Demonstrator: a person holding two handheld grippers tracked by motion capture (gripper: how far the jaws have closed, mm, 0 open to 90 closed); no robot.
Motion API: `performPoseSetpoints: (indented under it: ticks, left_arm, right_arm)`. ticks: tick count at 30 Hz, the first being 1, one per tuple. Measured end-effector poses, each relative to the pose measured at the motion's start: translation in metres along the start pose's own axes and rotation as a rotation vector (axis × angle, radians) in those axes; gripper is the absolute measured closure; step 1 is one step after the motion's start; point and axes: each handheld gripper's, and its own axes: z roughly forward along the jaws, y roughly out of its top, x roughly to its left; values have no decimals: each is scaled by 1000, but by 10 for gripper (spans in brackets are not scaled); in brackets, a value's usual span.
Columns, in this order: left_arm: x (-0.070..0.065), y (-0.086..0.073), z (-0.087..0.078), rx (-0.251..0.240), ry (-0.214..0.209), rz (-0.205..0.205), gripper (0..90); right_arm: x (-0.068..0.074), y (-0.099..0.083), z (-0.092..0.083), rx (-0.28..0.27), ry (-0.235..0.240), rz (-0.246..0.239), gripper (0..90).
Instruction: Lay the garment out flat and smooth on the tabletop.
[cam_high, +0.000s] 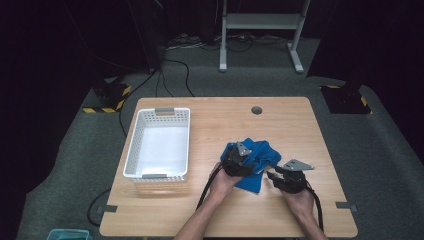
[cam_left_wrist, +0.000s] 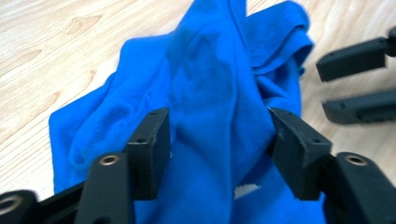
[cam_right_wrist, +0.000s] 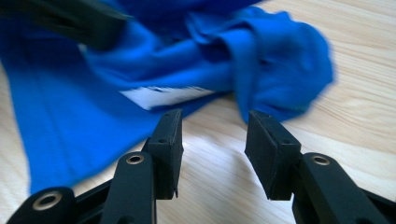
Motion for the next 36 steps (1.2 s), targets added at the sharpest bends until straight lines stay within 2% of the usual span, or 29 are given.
performPoseSetpoints:
  ticks: [2, 5, 6, 7, 8, 10, 16, 17, 18, 20, 21, 23, 25, 28, 30, 34, 36]
  left_arm:
    - [0, 1, 1, 0, 1, -3, 509]
    - [0, 3, 4, 8, 5, 1, 623]
    - [1, 3, 4, 10, 7, 6, 623]
    - [1, 4, 5, 10, 8, 7, 658]
    - [1, 5, 4, 11, 7, 9, 735]
    - [1, 6, 4, 14, 2, 15, 785]
    - [7, 7, 1, 10, -14, -6, 815]
    - [9, 8, -1, -1, -17, -20, 818]
    - [9, 8, -1, -1, -17, -20, 819]
    - [13, 8, -4, -21, -27, -52, 820]
    - [16, 9, -5, -32, -31, -69, 820]
    - [25, 11, -10, -55, -20, -116, 821]
    - [27, 12, -11, -59, -16, -122, 821]
    - [38, 18, -16, -84, 16, -162, 822]
    - [40, 20, -17, -87, 26, -170, 822]
    - [50, 24, -15, -75, 84, -192, 821]
    - [52, 24, -13, -71, 91, -196, 817]
  right_arm:
    - [3, 1, 1, 0, 8, -10, 563]
    - [14, 5, 6, 0, 38, -52, 565]
    - [14, 5, 6, 0, 38, -52, 565]
    - [17, 6, 7, 0, 44, -58, 565]
    - [22, 8, 10, -1, 56, -73, 568]
    - [24, 9, 11, -1, 62, -79, 570]
    - [34, 14, 21, 15, 84, -109, 636]
    - [36, 13, 25, 38, 95, -127, 709]
    - [37, 13, 25, 36, 106, -131, 757]
    - [38, 12, 23, 46, 121, -160, 865]
    - [38, 12, 23, 46, 121, -160, 865]
    - [39, 9, 17, 54, 128, -196, 892]
    - [37, 7, 14, 57, 139, -196, 893]
    - [36, 1, 6, 56, 150, -208, 893]
    - [35, -2, 4, 55, 158, -215, 893]
    - [34, -11, -10, 59, 180, -255, 894]
    - [34, -12, -12, 62, 187, -258, 893]
